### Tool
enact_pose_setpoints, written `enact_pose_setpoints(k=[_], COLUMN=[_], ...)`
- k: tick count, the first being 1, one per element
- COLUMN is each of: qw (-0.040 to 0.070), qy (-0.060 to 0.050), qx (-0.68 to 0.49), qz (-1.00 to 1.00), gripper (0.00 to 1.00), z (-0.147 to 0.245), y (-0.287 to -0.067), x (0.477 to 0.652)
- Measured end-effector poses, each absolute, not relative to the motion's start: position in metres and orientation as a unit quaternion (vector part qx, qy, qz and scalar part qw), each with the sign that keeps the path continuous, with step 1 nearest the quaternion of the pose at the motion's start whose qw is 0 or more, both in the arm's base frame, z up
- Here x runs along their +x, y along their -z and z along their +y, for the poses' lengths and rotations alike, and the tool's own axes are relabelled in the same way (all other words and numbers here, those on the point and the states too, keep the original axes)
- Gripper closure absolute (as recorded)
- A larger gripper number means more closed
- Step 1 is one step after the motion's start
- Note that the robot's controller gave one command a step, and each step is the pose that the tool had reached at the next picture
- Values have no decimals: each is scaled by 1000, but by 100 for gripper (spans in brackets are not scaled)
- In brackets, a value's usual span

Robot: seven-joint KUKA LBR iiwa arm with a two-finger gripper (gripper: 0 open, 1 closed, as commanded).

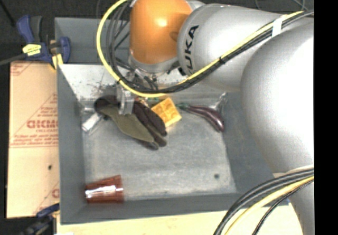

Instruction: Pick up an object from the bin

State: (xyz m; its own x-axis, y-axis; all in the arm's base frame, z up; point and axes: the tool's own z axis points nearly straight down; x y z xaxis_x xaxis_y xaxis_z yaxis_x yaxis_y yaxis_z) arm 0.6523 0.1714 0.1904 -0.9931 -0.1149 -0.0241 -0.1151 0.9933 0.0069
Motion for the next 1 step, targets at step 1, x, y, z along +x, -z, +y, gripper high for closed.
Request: enact_pose_setpoints(k=[1], qw=[10], qy=[-4], qx=[-45], qz=[999], gripper=[100], z=[163], y=[-208], x=[641])
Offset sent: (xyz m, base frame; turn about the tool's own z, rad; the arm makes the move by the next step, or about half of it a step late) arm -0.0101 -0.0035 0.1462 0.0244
